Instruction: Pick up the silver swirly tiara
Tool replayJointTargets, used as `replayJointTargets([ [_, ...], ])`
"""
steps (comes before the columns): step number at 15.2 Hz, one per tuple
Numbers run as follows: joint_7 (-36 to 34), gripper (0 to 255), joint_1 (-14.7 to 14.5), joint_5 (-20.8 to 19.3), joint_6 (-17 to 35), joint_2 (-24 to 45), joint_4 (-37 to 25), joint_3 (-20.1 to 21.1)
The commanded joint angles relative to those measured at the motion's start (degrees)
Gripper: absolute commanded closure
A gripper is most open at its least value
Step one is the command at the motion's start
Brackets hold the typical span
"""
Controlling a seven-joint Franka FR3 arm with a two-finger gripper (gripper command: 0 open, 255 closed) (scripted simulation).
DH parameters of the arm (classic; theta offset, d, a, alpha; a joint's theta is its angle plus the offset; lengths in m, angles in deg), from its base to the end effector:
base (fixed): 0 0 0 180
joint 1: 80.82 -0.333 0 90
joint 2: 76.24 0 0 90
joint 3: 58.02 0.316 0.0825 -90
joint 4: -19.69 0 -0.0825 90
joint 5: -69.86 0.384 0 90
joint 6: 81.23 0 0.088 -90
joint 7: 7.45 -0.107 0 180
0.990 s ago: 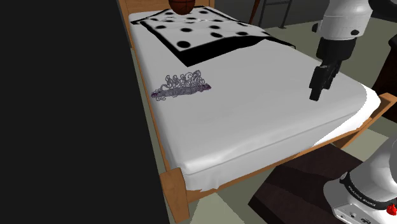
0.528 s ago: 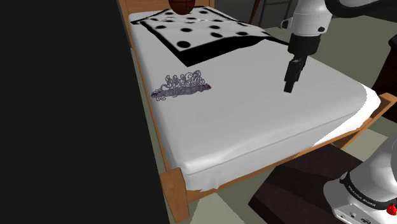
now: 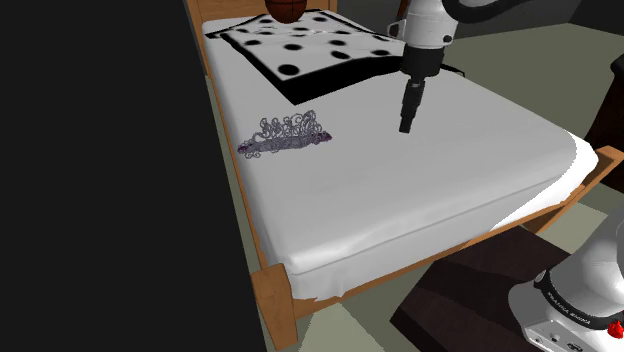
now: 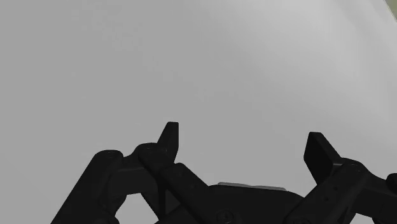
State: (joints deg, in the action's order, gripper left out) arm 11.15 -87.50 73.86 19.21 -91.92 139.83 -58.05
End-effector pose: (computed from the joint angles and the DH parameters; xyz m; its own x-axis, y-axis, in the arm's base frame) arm 0.4629 0.0602 0.5308 0.9090 0.4143 -0.0453 0.4096 -0.9082 -0.0866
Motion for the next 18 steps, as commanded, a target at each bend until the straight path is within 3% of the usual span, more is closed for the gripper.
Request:
replayJointTargets([
  [1, 2.97, 0, -0.78, 0.40, 1.29, 3.35, -3.18, 0.10],
  [9, 13.11, 0, -3.51, 2.16, 3.29, 16.73, -18.80, 1.81],
  [18, 22.61, 0, -6.44, 2.86, 1.28, 31.60, -40.35, 5.34],
])
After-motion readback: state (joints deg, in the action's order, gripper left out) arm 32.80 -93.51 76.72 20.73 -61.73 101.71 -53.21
